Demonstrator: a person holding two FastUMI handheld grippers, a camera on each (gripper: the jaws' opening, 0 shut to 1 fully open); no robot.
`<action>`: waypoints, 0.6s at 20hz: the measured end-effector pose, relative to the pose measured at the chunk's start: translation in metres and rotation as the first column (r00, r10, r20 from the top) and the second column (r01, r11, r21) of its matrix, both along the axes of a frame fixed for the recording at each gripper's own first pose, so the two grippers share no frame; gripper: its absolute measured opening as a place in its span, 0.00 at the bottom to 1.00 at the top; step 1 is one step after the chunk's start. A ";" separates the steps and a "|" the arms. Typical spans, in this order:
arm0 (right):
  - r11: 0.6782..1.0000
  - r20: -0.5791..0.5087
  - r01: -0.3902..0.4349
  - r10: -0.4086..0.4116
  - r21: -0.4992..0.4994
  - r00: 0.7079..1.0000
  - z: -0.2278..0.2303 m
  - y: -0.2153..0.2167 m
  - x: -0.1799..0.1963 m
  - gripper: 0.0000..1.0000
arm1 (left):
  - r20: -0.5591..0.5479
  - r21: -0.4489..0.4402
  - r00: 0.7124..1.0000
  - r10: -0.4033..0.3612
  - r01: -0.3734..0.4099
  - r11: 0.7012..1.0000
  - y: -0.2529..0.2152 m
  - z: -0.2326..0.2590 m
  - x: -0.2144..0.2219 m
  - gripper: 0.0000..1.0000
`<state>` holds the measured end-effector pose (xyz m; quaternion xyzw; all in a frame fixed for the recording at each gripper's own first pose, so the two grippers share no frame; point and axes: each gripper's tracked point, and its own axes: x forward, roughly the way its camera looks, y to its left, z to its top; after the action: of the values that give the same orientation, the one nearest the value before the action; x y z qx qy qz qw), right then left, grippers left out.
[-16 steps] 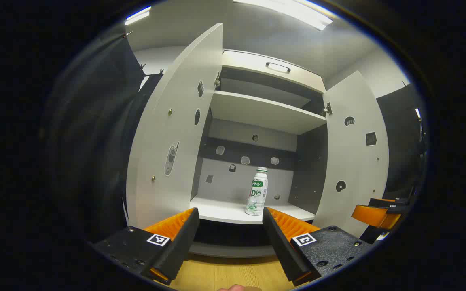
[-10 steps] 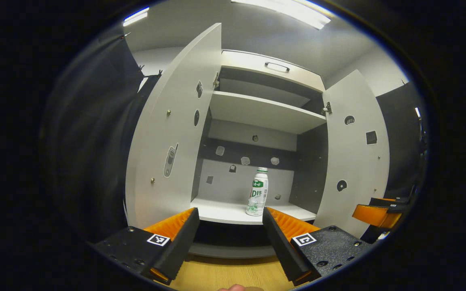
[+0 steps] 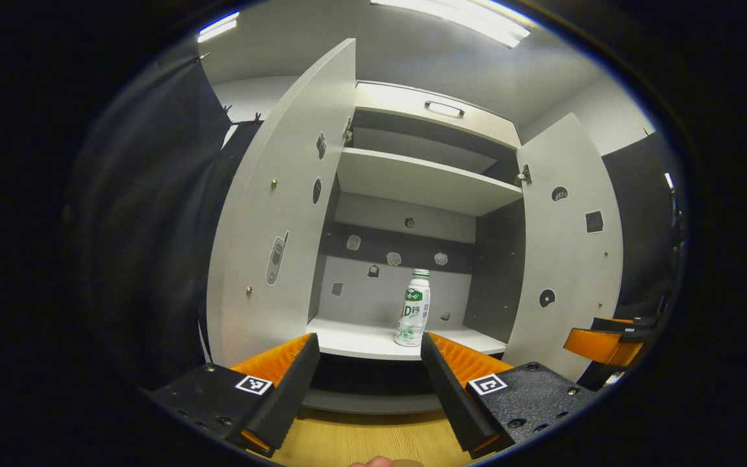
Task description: Grasp the bottle in the cabinet with the left hand and place it on the coaster, then close the right door with the right hand and the left door with the left hand.
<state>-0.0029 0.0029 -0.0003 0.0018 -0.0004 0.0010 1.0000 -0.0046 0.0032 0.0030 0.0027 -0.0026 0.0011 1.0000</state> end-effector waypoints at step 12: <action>1.000 0.002 -0.015 0.015 0.003 1.000 -0.001 0.007 -0.009 0.98 | 0.005 -0.003 0.999 0.036 -0.036 0.999 0.014 0.005 -0.016 0.95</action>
<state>-0.0117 0.0097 -0.0012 0.0034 -0.0016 0.0083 1.0000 -0.0211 0.0167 0.0077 0.0010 -0.0051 0.0191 0.9998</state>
